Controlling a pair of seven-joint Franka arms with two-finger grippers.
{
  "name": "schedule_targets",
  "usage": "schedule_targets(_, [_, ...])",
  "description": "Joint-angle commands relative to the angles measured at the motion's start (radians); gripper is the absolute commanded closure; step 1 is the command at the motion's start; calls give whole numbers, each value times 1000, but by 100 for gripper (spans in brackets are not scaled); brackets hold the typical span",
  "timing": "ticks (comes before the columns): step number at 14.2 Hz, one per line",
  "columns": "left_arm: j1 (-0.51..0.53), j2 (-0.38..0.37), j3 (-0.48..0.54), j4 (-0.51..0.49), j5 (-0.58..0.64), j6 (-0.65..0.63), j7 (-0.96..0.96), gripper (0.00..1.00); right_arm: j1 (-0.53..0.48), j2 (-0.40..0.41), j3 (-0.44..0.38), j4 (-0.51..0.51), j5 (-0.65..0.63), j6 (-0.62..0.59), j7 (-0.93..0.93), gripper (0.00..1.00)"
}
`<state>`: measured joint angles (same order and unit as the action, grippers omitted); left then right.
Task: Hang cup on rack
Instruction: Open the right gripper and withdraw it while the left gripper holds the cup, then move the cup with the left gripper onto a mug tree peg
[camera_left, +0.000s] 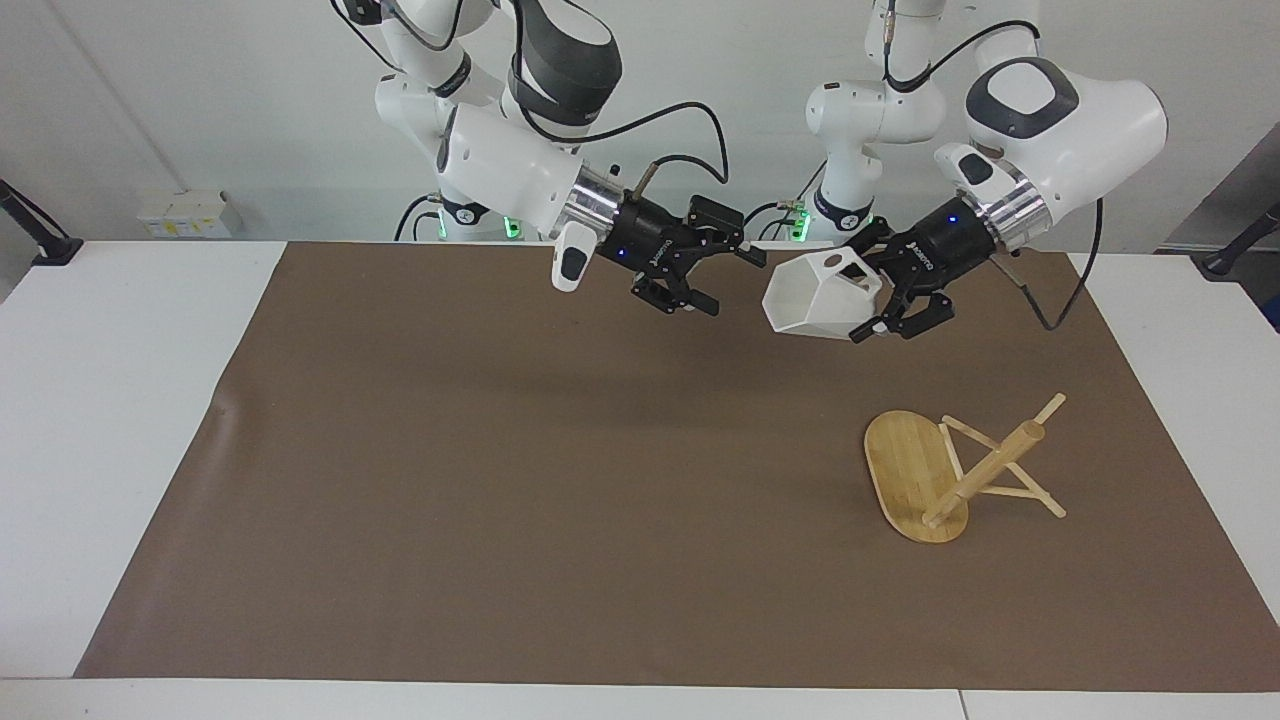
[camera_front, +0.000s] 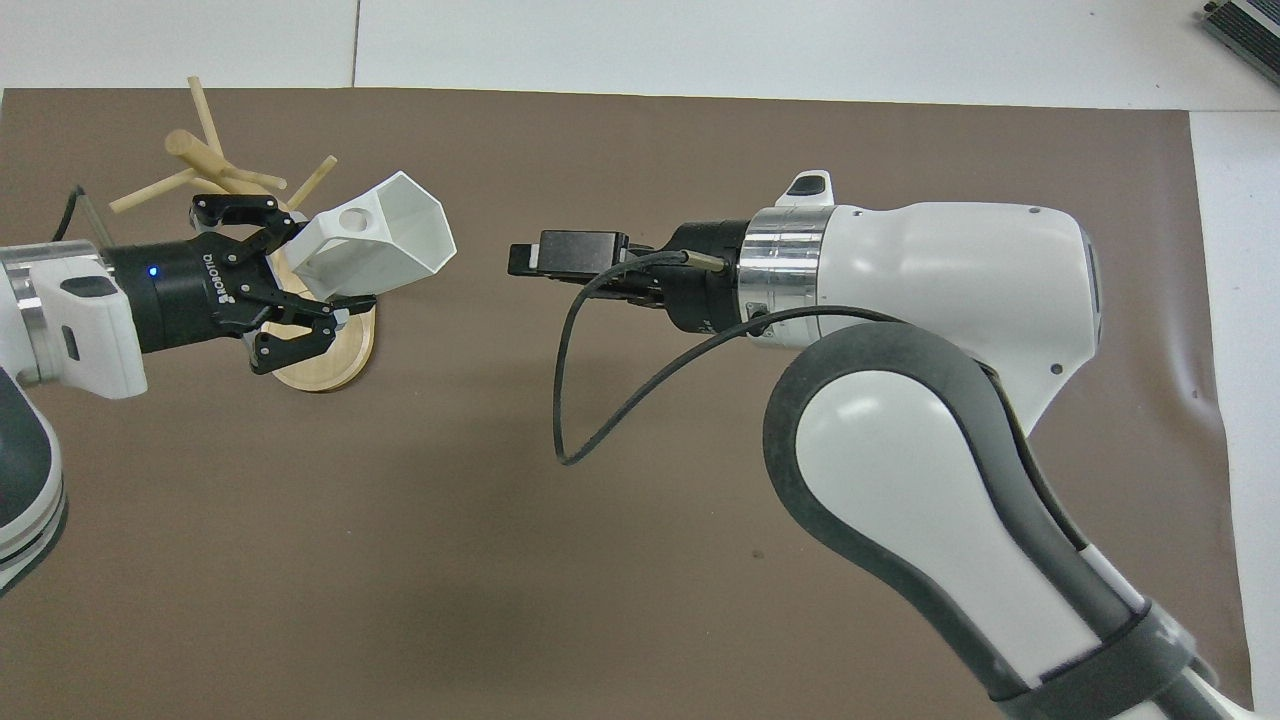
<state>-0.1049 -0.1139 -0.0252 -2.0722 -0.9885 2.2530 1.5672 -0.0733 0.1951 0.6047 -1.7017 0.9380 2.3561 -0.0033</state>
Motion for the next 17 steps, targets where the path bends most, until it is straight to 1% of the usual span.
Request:
schedule_targets(1, [-15,-72,-13,-116,13,156,-57,100,-17,-3,-69,11,-158,-125,-1,0])
schedule_targets(3, [-42,-76,-18,-169,13,308,-148,100,-17,-5,-130,25,-290,-228,-52,0])
schedule_targets(4, [-59,-75,-18,-189,13,362,-154,100,-17,-8,-158,33,-330,-274,-87,0])
schedule_targets(6, [-64,-61,-18,-195,13,399,-179,100,-17,-17,-222,37,-427,-366,-170,0])
schedule_targets(7, [-65,-58,-21,-201,11,413,-223,100,-17,-26,-249,36,-514,-403,-226,0])
schedule_targets(9, [-85,-38,-21,-201,11,495,-343,100,-17,-40,-270,36,-699,-449,-294,0])
schedule_targets(10, [-87,-29,-19,-201,11,505,-354,100,-17,-43,-273,36,-761,-469,-293,0])
schedule_targets(11, [-87,-11,-19,-197,11,507,-354,100,-17,-49,-290,36,-806,-494,-293,0])
schedule_targets(14, [-87,28,-21,-190,11,582,-357,100,-17,-66,-342,36,-893,-552,-296,0])
schedule_targets(17, [-96,48,-19,-174,11,585,-430,100,-19,-83,-390,34,-973,-592,-297,0])
